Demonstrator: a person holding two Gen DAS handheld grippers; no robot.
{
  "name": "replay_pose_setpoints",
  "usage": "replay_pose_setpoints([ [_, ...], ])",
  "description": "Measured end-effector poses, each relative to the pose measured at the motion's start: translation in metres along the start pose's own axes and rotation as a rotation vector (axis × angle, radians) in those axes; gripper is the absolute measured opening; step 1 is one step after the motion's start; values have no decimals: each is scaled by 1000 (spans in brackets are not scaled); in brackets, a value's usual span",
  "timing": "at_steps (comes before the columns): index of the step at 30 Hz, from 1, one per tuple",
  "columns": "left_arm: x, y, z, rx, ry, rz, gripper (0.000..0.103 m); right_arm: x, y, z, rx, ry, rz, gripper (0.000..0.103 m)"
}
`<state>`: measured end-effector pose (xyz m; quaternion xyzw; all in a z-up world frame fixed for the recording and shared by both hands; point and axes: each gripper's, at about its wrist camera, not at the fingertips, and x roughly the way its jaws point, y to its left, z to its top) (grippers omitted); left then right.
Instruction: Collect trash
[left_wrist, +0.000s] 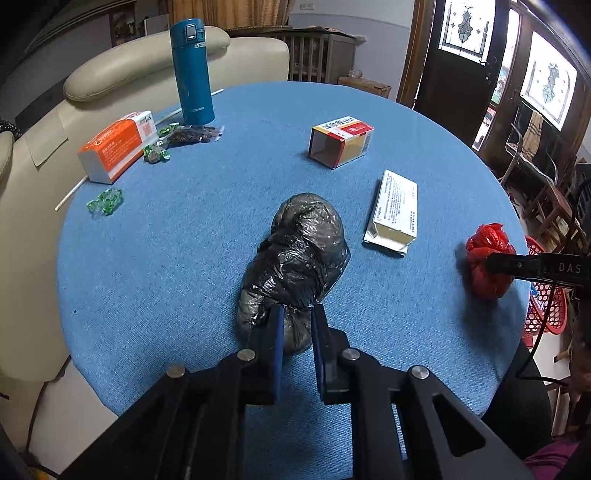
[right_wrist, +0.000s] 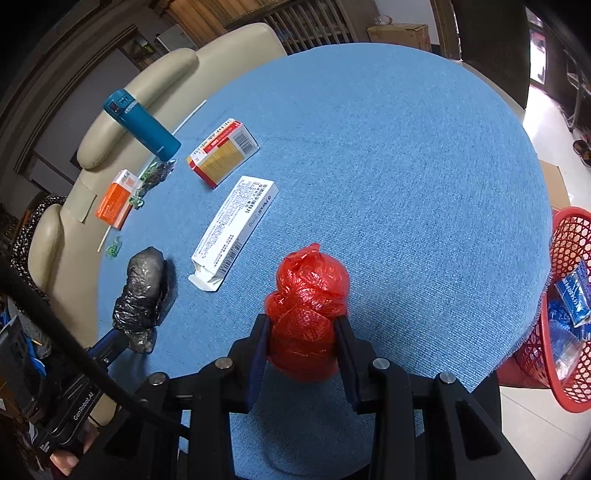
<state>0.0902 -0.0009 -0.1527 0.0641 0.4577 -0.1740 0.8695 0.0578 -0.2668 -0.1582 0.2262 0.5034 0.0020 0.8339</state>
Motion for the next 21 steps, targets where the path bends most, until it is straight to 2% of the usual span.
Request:
replay_pose_setpoints([
  [1,0,0,0,-2,0,-1,22,0,0,0,1,0,1,38],
  [3,-1,0,0,-4,-4,1,36,0,0,0,3,-1,2,38],
  [5,-2,-1,1,-3,-10,4,40,0,-1,-1,3,-1,3,38],
  [21,-9,-10,16,33,-34,0,40,-4,2,-4,-11,2,15,38],
])
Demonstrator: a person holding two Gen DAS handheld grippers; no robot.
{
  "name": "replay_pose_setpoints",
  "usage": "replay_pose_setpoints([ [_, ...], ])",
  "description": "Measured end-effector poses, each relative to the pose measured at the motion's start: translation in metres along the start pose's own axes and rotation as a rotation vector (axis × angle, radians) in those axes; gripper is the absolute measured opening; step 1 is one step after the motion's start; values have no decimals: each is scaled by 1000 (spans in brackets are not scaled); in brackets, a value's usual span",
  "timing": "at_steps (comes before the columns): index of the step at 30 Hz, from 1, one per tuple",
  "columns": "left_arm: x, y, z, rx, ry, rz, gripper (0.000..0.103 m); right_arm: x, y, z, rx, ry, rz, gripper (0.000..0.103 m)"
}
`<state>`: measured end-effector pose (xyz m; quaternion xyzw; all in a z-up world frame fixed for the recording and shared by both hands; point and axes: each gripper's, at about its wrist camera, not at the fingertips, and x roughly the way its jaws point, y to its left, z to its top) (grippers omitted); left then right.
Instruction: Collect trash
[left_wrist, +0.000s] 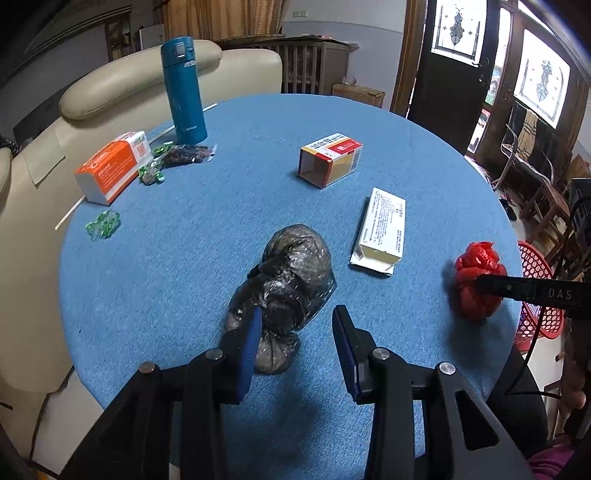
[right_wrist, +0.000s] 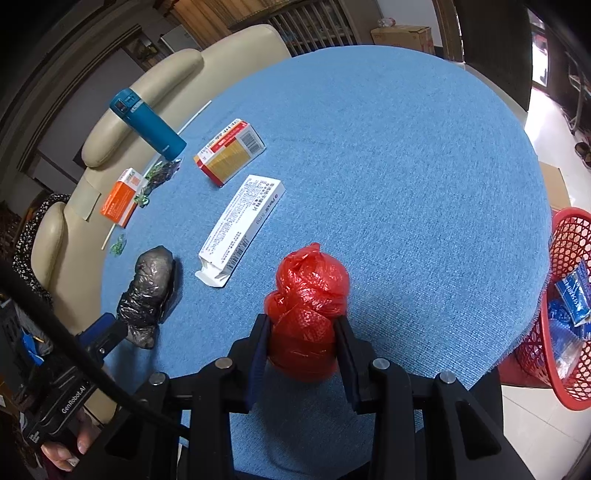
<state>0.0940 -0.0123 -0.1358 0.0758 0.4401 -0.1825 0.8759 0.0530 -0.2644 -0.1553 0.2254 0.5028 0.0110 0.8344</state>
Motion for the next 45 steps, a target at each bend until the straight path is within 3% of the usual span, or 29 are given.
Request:
replay_pose_setpoints([
  [7,4,-6,4,11,13,-10,40,3,0,0,-3,11,2,38],
  [12,6,-11,5,26,24,-16,23,3,-1,-1,-5,12,7,38],
  [26,13,-14,6,19,54,-15,24,3,-3,-1,0,13,25,38],
  [28,14,-14,6,18,58,-20,28,3,-2,-1,0,13,25,38],
  [30,14,-14,6,12,55,-25,45,3,-3,-1,0,14,25,38],
  [32,13,-15,6,12,48,-28,48,3,-3,-1,-1,13,24,38],
  [41,20,-15,3,15,62,-53,48,3,-2,-1,-5,12,19,38],
  [43,21,-16,2,20,58,-54,45,4,-1,-1,-6,12,18,38],
  [45,22,-15,1,22,57,-55,33,4,-1,-1,-7,12,17,38],
])
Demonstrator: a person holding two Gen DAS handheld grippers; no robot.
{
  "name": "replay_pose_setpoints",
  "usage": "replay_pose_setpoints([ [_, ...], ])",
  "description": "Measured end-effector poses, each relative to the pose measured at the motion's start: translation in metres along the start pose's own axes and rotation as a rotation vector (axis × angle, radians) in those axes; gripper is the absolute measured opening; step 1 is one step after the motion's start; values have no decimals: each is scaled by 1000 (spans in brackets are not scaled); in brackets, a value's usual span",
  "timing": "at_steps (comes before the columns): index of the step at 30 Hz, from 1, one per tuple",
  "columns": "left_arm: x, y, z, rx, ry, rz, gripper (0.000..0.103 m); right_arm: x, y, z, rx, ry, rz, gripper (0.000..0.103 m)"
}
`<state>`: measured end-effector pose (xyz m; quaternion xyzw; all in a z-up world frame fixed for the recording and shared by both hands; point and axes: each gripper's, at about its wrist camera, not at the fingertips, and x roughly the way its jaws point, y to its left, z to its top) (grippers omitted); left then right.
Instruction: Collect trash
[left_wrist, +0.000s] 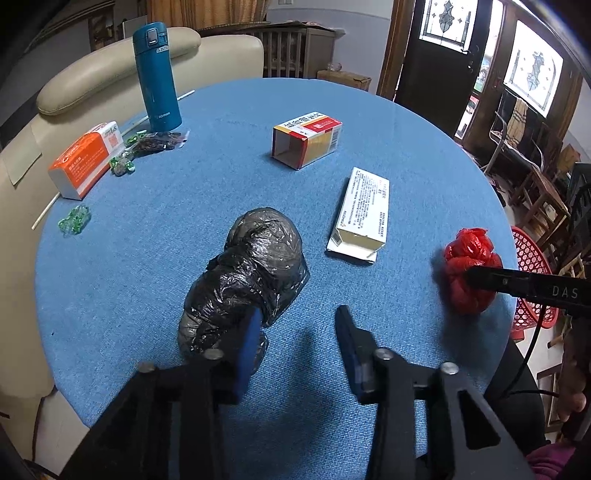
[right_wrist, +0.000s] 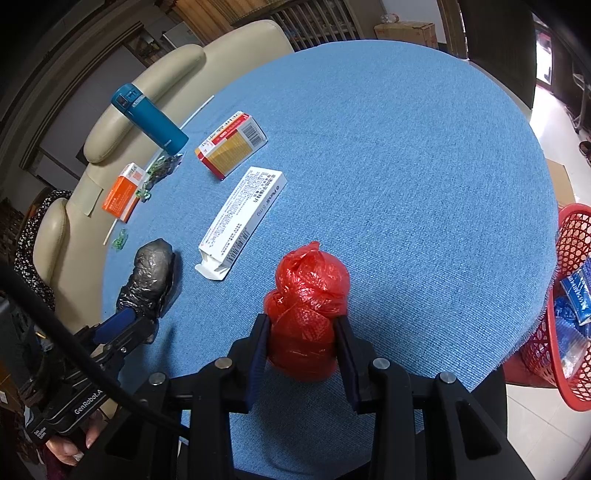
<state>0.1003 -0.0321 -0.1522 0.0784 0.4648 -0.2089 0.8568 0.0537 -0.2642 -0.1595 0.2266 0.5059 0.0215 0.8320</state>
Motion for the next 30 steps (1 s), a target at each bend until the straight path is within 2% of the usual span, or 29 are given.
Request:
replay_pose_setpoints([
  [2,1,1,-1,-6,4,-8,26,0,0,0,0,0,-1,38],
  [4,2,2,-1,-8,2,-6,24,0,0,0,-2,0,-2,38],
  [6,3,2,-2,-7,-1,-1,14,1,0,0,-3,0,-4,38],
  [15,3,12,-2,-31,-9,12,9,3,1,0,-6,3,-10,38],
  [30,-15,26,2,-60,-57,-1,9,1,2,-1,-3,5,-10,38],
])
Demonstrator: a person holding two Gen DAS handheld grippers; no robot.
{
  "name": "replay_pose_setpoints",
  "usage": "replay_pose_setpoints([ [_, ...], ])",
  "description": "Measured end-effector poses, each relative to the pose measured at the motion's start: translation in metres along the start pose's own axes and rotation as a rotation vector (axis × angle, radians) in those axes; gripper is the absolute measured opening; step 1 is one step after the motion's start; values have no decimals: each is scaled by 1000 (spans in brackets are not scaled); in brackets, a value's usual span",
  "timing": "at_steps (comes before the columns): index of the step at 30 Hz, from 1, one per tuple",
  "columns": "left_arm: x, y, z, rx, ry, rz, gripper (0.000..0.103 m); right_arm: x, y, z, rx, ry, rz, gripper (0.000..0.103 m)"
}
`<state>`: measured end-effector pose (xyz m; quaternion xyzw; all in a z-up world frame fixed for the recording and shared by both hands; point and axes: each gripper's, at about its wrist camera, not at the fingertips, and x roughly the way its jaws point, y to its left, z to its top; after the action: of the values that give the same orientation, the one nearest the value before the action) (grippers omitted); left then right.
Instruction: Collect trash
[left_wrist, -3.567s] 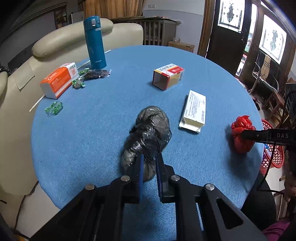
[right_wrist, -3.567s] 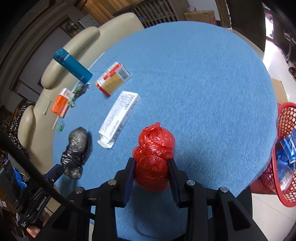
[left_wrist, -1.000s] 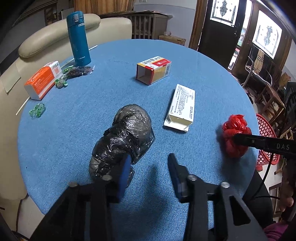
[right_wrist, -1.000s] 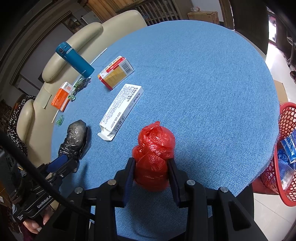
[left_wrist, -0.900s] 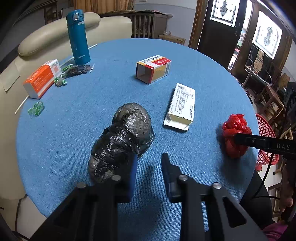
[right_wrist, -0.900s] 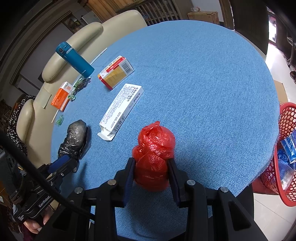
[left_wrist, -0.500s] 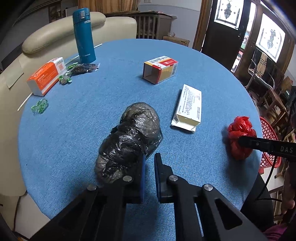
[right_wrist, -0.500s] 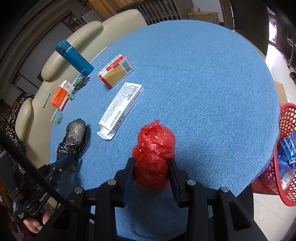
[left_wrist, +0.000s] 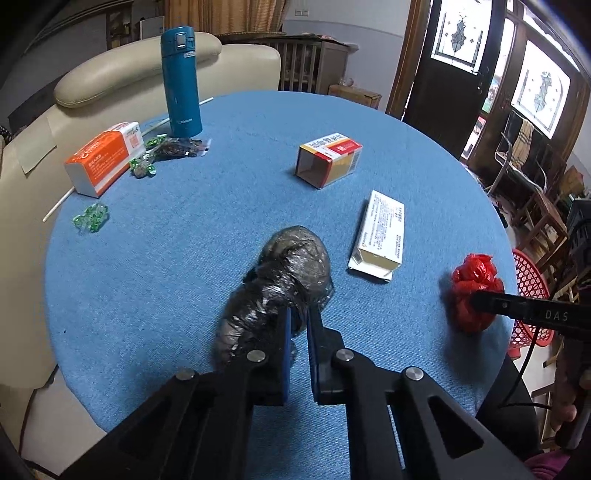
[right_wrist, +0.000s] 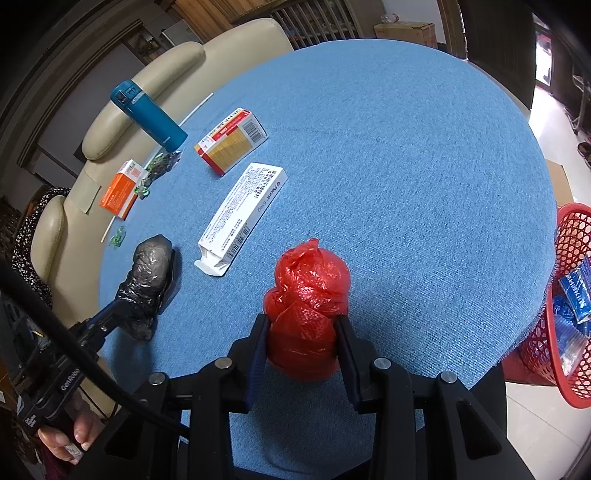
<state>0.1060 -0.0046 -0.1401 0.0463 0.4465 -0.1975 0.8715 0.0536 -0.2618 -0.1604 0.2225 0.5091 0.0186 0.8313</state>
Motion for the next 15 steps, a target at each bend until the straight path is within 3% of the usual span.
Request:
replay_pose_setpoints([
  [12,2,10,-3,-22,18,-31,9,2,0,1,1,1,4,38],
  [15,2,8,-3,-19,25,-38,20,2,0,1,2,2,4,38],
])
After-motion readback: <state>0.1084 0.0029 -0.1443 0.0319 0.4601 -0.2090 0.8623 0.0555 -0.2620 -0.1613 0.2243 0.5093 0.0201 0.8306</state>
